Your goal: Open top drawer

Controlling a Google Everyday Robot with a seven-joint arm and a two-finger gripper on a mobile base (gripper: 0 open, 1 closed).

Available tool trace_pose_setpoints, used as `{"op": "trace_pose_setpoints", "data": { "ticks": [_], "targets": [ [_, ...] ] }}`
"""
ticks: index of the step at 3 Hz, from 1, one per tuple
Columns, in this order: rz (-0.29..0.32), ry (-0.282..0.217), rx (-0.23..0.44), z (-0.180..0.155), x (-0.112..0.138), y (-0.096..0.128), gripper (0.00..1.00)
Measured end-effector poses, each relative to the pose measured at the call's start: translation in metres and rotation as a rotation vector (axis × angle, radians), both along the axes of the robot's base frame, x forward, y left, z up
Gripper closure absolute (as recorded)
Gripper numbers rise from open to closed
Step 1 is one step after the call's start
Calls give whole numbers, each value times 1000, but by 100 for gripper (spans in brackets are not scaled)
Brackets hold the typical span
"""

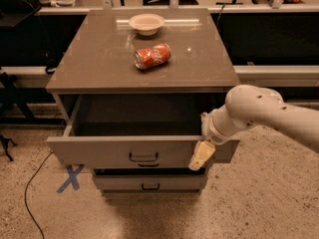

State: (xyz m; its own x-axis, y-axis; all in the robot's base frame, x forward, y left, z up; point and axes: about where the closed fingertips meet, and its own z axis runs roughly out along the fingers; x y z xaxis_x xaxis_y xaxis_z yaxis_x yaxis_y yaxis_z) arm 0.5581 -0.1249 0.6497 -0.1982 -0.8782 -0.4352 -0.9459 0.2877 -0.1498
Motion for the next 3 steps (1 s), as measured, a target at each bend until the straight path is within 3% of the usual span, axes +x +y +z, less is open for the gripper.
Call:
{"op": "trace_pose_setpoints", "data": {
  "ticks": [1,3],
  "targets": [
    [67,-27,-40,11,-8,-6,0],
    [165,-2,-7,2,-9,-19,0]
  ]
}}
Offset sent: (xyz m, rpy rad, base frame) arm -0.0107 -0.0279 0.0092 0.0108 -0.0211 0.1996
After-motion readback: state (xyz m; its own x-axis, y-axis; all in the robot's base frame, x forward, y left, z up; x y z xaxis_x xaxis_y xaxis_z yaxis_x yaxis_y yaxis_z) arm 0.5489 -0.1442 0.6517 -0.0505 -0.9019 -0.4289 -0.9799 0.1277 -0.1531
